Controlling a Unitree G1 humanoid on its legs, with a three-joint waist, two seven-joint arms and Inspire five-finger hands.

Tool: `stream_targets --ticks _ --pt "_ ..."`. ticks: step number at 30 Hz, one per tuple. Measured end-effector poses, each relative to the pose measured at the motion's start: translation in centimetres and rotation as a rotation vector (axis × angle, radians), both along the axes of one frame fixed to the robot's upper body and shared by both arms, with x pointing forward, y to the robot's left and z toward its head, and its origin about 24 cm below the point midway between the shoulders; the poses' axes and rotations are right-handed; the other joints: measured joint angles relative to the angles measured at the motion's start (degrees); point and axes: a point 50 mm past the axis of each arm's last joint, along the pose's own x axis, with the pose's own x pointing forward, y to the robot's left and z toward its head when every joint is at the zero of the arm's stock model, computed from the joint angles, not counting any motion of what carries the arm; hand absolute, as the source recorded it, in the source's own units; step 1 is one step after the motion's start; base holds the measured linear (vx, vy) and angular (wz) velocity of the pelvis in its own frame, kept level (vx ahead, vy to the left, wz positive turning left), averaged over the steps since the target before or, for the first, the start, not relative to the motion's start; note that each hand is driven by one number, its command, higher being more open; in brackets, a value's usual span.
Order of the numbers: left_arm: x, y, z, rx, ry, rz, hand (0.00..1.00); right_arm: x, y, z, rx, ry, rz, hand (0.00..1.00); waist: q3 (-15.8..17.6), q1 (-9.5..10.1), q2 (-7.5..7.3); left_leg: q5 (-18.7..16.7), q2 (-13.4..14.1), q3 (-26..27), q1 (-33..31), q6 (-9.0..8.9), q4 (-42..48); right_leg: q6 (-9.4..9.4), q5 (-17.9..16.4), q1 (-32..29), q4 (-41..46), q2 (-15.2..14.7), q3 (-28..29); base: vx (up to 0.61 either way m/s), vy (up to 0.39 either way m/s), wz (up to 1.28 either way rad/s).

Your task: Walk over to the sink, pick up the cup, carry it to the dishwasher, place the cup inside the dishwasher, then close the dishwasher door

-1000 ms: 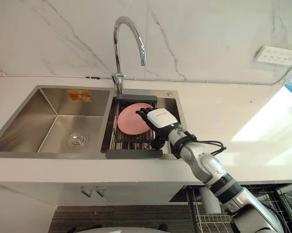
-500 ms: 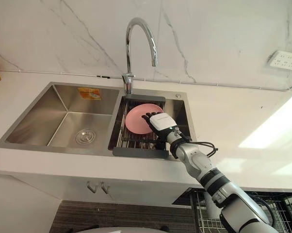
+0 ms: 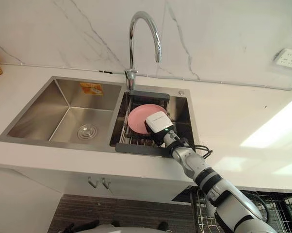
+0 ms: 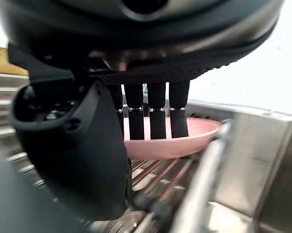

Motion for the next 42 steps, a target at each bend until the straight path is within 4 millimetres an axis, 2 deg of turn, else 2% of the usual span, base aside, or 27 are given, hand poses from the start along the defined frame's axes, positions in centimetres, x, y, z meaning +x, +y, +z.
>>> stream_targets --ticks 12,18,30,37,42 --pt "0.0 0.7 0.2 0.027 -0.036 0.04 1.0 0.1 -1.0 1.3 0.068 -0.065 -0.005 0.0 0.3 -0.87 0.13 0.0 -0.3 0.2 0.1 0.09 0.0 0.08 0.0 0.0 0.0 -0.2 0.3 0.01 0.001 0.0" --pt "-0.1 0.8 0.2 0.028 -0.033 0.046 1.0 -0.7 -1.0 2.7 0.133 -0.101 0.033 0.0 0.5 -1.67 0.37 -0.2 -0.1 1.2 0.4 0.08 0.1 0.08 0.1 -0.2 0.0 0.0 1.4 0.0 0.0 -0.08" --pt "-0.1 0.7 0.2 0.029 -0.035 0.049 1.0 -1.1 -1.1 7.7 0.259 -0.241 0.099 0.0 0.8 -2.18 0.74 -0.7 1.0 2.5 0.6 -0.42 0.6 -0.1 0.1 -0.6 0.0 1.2 2.8 0.01 -0.01 -0.07" --pt "0.1 0.8 0.2 0.037 -0.046 0.049 1.0 -1.7 -0.8 8.6 0.322 -0.247 0.134 0.0 0.6 -2.2 0.78 -0.7 1.0 2.8 0.7 -0.42 0.7 -0.24 0.1 -0.6 0.0 1.2 3.1 0.0 0.004 -0.02" --pt "0.1 0.8 0.2 0.064 -0.034 -0.013 1.0 -2.7 -1.7 9.3 0.381 -0.255 0.114 0.0 0.2 -2.67 0.77 -0.9 0.8 2.4 0.8 -0.38 1.0 -0.35 0.1 -0.6 0.0 1.2 3.6 0.0 0.005 -0.04"
